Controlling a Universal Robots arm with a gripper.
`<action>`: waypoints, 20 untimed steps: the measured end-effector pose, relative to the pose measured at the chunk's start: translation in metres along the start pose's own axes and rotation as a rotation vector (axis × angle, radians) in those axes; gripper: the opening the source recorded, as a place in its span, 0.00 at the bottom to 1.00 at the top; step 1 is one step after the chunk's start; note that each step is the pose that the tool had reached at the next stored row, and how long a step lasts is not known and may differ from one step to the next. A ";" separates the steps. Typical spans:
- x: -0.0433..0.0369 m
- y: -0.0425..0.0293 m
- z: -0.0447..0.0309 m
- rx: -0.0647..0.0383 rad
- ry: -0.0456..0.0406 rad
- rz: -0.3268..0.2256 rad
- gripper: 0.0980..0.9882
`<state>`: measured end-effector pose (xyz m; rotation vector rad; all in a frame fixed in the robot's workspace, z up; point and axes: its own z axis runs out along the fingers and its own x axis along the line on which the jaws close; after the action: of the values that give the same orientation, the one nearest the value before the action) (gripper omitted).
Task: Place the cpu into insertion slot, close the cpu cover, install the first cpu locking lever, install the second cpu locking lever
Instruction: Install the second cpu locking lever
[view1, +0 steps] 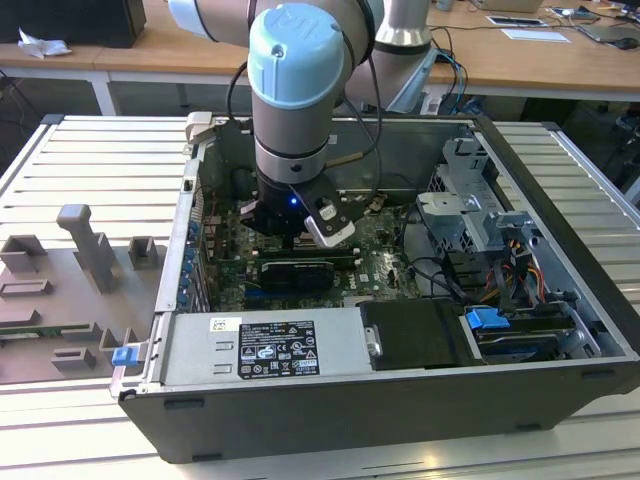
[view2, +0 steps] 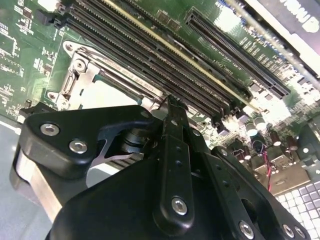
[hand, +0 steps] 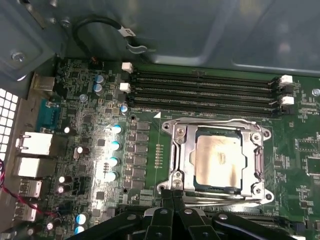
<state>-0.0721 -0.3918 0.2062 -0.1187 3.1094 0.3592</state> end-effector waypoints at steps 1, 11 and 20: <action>0.0001 -0.0002 0.0007 -0.004 -0.0004 0.000 0.01; 0.0066 -0.0054 0.0087 -0.047 -0.0048 -0.004 0.01; 0.0076 -0.0024 -0.0036 -0.054 -0.0056 -0.005 0.01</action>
<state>-0.0794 -0.3955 0.2091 -0.1256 3.0942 0.4423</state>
